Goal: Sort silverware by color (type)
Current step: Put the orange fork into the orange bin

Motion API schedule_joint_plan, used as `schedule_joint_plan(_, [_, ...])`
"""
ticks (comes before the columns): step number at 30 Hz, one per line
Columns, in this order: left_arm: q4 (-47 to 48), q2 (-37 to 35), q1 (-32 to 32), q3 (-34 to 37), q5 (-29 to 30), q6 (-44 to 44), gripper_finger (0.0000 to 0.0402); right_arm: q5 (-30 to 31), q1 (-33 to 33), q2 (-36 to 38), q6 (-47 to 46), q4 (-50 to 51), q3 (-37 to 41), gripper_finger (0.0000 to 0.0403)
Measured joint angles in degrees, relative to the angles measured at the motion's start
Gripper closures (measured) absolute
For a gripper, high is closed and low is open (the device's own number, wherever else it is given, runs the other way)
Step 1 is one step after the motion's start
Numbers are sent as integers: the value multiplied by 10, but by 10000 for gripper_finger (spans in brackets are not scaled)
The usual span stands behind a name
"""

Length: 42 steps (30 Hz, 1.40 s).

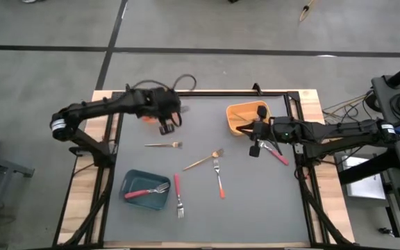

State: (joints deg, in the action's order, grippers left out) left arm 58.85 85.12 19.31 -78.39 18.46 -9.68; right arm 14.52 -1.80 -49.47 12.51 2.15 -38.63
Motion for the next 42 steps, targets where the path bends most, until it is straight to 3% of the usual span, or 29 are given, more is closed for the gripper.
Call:
schedule_joint_plan(5, [-6,-1,88,1,-6,-78,401,0,0,-53,0,-3,-20,394])
schedule_joint_plan(10, [-45,0,170,5,-77,-134,402,1,-10,-105,4,-4,-36,394])
schedule_joint_plan(15, [-81,1,230,5,-112,-156,402,3,-31,-141,5,-4,-43,394])
schedule_joint_plan(19, [-121,1,261,6,-193,-153,402,0,-56,-161,5,-8,-44,394])
schedule_joint_plan(22, [-176,1,269,18,-227,-150,402,-11,-78,-174,5,-20,-44,394])
schedule_joint_plan(34, [-396,1,279,155,-241,-155,401,-117,-184,-216,25,-138,-44,394])
schedule_joint_plan(42, [-547,1,280,257,-241,-150,401,-120,-218,-228,31,-144,-44,394])
